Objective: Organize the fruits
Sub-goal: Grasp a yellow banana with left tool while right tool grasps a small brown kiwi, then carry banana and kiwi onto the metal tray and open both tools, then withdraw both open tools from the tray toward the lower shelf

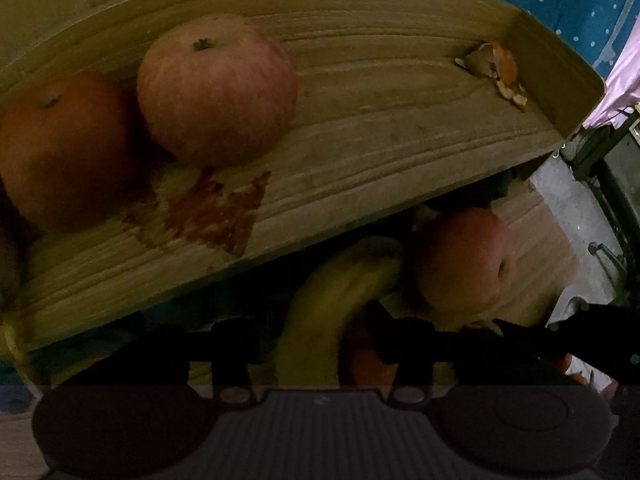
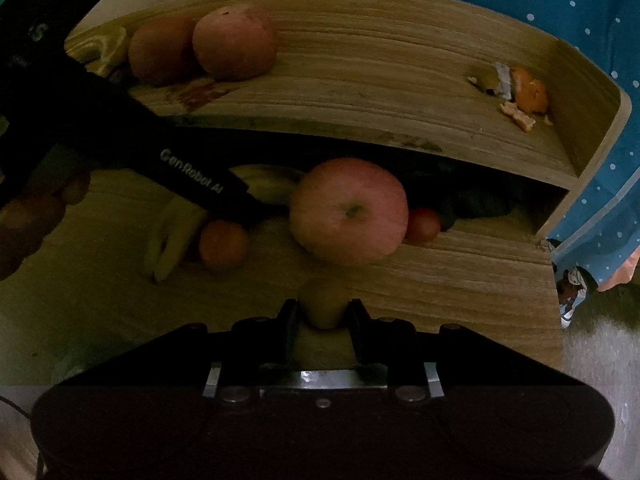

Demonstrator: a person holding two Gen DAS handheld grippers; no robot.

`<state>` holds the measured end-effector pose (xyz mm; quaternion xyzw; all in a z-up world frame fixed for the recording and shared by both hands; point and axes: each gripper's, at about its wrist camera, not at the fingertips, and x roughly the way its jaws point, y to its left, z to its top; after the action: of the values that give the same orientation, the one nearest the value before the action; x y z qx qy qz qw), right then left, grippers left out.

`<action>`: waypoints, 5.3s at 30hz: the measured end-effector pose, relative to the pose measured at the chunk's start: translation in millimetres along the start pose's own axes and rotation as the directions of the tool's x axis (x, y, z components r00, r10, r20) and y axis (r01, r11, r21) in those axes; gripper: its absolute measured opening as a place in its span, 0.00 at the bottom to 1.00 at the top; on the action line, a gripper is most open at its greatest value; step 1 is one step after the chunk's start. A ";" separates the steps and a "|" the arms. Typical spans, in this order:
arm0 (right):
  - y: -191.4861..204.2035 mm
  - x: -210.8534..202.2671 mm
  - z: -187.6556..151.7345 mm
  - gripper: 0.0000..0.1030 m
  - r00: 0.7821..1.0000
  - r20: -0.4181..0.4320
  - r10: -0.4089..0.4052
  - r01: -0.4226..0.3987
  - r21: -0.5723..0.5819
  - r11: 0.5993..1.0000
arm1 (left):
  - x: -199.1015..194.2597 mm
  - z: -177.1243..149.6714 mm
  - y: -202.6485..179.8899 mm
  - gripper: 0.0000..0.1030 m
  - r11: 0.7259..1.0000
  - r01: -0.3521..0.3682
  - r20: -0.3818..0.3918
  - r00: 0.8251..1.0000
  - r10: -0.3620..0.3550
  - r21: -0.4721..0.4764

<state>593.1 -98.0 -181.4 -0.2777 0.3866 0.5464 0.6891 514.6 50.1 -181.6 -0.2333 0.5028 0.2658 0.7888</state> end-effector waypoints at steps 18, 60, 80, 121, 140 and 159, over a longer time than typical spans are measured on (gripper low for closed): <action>42.1 -0.7 1.3 0.28 0.999 -0.012 0.040 -0.040 -0.024 0.999 | -19.9 -39.0 32.2 0.38 0.999 -0.004 -0.033 0.999 0.003 -0.042; 80.3 -103.5 -76.5 0.28 0.981 0.115 -0.158 0.120 0.286 0.951 | -91.4 -90.9 0.1 0.36 0.979 0.177 -0.048 0.984 -0.173 0.100; 10.0 -111.7 -122.4 0.28 0.971 0.029 -0.235 0.203 0.416 0.887 | -50.7 -82.4 -81.2 0.36 0.953 0.228 -0.141 0.969 -0.202 0.199; 90.6 -163.4 -130.5 0.97 0.914 0.048 -0.402 0.325 0.507 0.798 | -135.1 -114.3 -32.7 1.00 0.931 0.172 0.032 0.981 -0.192 0.323; 237.9 -190.7 -144.0 0.99 0.870 -0.037 -0.492 0.422 0.571 0.704 | -188.0 -188.6 106.8 1.00 0.943 0.111 0.047 0.990 -0.132 0.314; 263.9 -174.6 -129.2 0.99 0.921 -0.096 -0.378 0.375 0.490 0.787 | -194.7 -208.7 168.6 1.00 0.985 0.053 0.023 0.998 -0.058 0.166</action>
<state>289.8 -230.5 -95.6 -0.1596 0.4488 0.2804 0.8333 196.0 8.0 -100.5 -0.1772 0.5054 0.2042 0.8194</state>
